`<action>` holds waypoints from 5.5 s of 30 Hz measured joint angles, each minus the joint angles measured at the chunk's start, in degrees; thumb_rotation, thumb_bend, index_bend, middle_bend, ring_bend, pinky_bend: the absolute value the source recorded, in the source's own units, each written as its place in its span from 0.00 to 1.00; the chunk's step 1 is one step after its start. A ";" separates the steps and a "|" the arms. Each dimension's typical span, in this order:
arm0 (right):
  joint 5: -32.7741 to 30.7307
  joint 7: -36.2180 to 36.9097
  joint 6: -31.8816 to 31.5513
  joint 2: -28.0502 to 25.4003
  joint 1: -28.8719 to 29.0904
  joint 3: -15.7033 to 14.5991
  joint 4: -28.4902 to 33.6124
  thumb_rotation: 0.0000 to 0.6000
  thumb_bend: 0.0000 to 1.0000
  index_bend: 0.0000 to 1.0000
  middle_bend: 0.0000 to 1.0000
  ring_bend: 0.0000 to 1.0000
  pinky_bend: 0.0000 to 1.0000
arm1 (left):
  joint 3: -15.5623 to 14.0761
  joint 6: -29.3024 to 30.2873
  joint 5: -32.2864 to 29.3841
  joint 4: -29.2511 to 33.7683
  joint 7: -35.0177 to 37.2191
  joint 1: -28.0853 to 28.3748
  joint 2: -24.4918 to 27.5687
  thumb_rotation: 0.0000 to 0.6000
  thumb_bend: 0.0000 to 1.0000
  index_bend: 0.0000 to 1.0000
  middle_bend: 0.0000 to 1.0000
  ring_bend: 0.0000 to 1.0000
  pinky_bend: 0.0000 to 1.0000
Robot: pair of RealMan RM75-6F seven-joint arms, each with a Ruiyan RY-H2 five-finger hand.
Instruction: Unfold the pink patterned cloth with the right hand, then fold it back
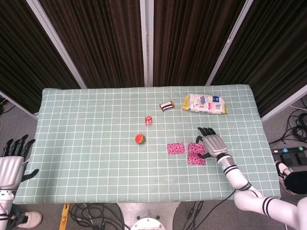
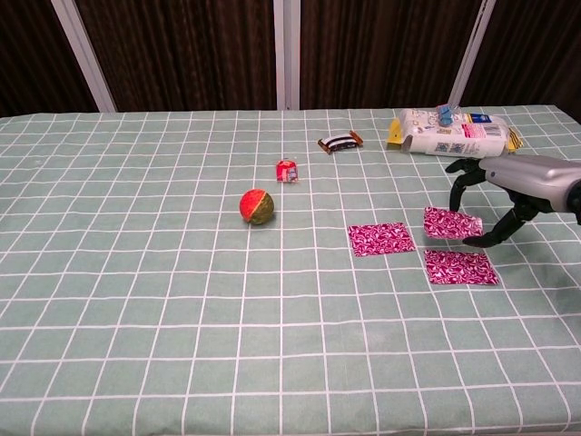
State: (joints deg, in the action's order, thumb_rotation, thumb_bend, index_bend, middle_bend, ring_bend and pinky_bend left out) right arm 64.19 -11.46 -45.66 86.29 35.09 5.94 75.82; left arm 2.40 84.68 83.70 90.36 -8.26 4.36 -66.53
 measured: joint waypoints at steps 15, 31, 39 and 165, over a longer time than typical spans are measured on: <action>-3.48 -6.39 -1.74 -0.27 -1.44 -3.09 3.89 0.73 0.15 0.36 0.03 0.00 0.00 | -0.46 0.35 0.10 -1.02 1.49 -0.55 -0.41 1.00 0.00 0.18 0.15 0.12 0.07; 3.46 -7.06 1.27 -0.81 1.67 -5.08 0.78 0.72 0.15 0.35 0.03 0.00 0.00 | -0.56 0.41 -0.11 -0.09 0.50 -0.78 -0.25 1.00 0.00 0.18 0.15 0.12 0.07; 3.97 -7.23 0.57 -0.04 1.27 -5.59 0.09 0.71 0.15 0.34 0.03 0.00 0.00 | -0.54 0.31 -0.15 -0.05 0.46 -0.75 -0.25 1.00 0.00 0.18 0.15 0.12 0.07; -12.27 -14.49 -8.43 3.51 -2.68 -2.55 7.18 0.89 0.15 0.34 0.05 0.00 0.00 | -0.96 -0.16 0.68 -4.36 5.73 -0.96 -1.65 1.00 0.00 0.18 0.15 0.12 0.07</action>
State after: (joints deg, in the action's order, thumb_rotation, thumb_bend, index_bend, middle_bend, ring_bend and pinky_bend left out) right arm 51.92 -25.95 -54.09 89.79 32.42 3.39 83.00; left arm 1.44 84.52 84.38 86.00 -2.52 3.40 -68.18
